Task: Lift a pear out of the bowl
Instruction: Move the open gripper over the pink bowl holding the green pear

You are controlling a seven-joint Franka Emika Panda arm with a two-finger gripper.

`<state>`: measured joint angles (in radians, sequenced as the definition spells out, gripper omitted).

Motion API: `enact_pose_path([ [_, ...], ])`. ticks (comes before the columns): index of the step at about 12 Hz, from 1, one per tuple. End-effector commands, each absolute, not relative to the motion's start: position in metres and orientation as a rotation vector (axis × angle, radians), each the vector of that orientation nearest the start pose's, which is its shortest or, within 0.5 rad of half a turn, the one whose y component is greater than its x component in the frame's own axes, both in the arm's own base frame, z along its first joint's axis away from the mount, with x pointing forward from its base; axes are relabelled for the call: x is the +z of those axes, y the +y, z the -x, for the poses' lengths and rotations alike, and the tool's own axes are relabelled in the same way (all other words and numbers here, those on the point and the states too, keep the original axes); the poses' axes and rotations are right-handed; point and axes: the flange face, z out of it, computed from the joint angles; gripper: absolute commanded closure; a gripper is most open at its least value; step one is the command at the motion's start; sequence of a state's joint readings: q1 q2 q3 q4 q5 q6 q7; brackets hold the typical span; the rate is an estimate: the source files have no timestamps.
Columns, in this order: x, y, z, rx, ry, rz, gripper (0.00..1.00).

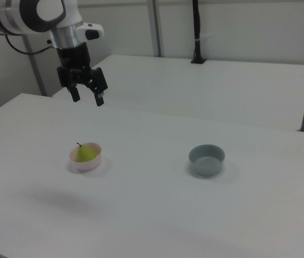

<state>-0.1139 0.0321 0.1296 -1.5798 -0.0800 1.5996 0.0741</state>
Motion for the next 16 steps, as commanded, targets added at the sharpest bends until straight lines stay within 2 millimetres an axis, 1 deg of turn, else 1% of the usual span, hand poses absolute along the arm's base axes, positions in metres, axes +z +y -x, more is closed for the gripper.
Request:
enact_pose_path([
  [1,0.608,0.005,-0.561,0.031,0.057,3.198,0.00],
  [5,0.605,0.017,-0.562,0.035,0.017,3.198,0.00],
  [7,0.605,0.032,-0.561,0.036,-0.022,3.197,0.00],
  [8,0.604,0.044,-0.560,0.042,-0.046,3.199,0.00],
  [10,0.599,0.059,-0.560,0.048,-0.089,3.196,0.00],
  [11,0.594,0.070,-0.562,0.052,-0.116,3.195,0.00],
  [13,0.580,0.082,-0.568,0.027,-0.154,3.189,0.00],
  [14,0.567,0.092,-0.571,0.015,-0.187,3.186,0.00],
  [15,0.559,0.094,-0.575,0.010,-0.204,3.185,0.00],
  [16,0.542,0.099,-0.583,0.031,-0.225,3.181,0.00],
])
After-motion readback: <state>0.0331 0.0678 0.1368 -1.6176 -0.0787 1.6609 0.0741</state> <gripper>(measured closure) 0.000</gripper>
